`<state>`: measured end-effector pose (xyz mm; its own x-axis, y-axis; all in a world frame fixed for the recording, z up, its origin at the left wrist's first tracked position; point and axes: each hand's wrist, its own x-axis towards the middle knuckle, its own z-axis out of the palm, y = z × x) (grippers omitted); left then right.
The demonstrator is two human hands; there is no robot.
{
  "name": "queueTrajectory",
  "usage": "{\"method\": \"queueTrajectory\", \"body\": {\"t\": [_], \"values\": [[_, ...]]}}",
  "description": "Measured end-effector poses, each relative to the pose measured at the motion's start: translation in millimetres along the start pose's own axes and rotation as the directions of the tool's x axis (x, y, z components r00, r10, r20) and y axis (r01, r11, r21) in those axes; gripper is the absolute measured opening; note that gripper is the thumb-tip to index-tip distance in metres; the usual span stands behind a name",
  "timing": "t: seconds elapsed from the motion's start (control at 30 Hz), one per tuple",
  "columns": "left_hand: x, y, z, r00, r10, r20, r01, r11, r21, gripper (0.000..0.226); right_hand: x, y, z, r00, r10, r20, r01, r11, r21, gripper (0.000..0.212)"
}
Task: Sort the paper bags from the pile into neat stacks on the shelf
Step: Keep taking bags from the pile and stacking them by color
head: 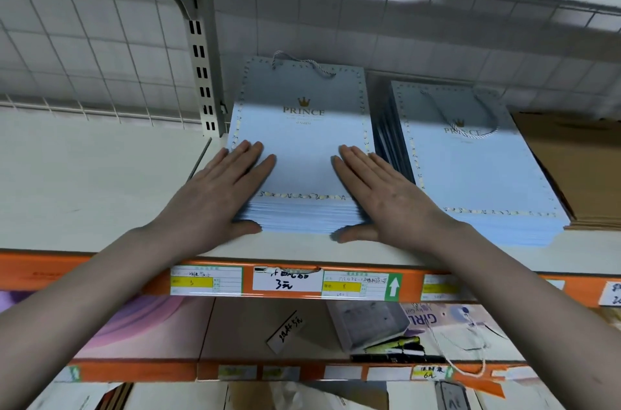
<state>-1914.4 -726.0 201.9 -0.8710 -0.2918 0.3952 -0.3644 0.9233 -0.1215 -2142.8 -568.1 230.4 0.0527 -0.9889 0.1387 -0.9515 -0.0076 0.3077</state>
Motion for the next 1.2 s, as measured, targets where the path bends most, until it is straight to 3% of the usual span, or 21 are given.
{"method": "queueTrajectory", "body": {"t": [0.2,0.33,0.47,0.6,0.8,0.87,1.0,1.1,1.2], "values": [[0,-3,0,1.0,0.007,-0.008,-0.007,1.0,-0.027,0.099,12,11,-6,0.998,-0.046,0.042,0.049,0.996,-0.075,0.099],[-2,-3,1,1.0,-0.008,-0.008,0.008,0.999,-0.041,0.1,13,10,-5,0.997,-0.059,0.057,0.06,0.998,-0.016,0.101],[-8,12,-3,0.987,-0.158,-0.036,0.152,0.98,-0.132,0.106,11,7,-9,0.997,-0.061,0.041,0.061,0.998,0.014,0.105],[-21,30,-4,0.93,-0.363,-0.053,0.331,0.893,-0.304,0.104,12,0,-10,0.999,-0.04,0.02,0.04,0.998,0.046,0.108],[-35,42,-6,0.873,-0.48,0.088,0.46,0.747,-0.48,0.107,10,-7,-7,0.996,0.087,-0.037,-0.076,0.97,0.23,0.103],[-37,43,-9,0.86,-0.497,0.116,0.477,0.703,-0.528,0.108,9,-13,-12,0.97,0.243,-0.027,-0.204,0.864,0.46,0.095],[-36,44,-14,0.85,-0.506,0.147,0.494,0.668,-0.556,0.108,19,-19,-16,0.85,0.525,0.044,-0.34,0.483,0.807,0.085],[-36,44,-15,0.846,-0.506,0.168,0.501,0.644,-0.579,0.108,24,-16,-13,0.762,0.622,0.183,-0.361,0.172,0.917,0.071],[-35,43,-16,0.837,-0.509,0.202,0.516,0.608,-0.604,0.108,24,-14,-5,0.712,0.623,0.323,-0.386,-0.037,0.922,0.075]]}}
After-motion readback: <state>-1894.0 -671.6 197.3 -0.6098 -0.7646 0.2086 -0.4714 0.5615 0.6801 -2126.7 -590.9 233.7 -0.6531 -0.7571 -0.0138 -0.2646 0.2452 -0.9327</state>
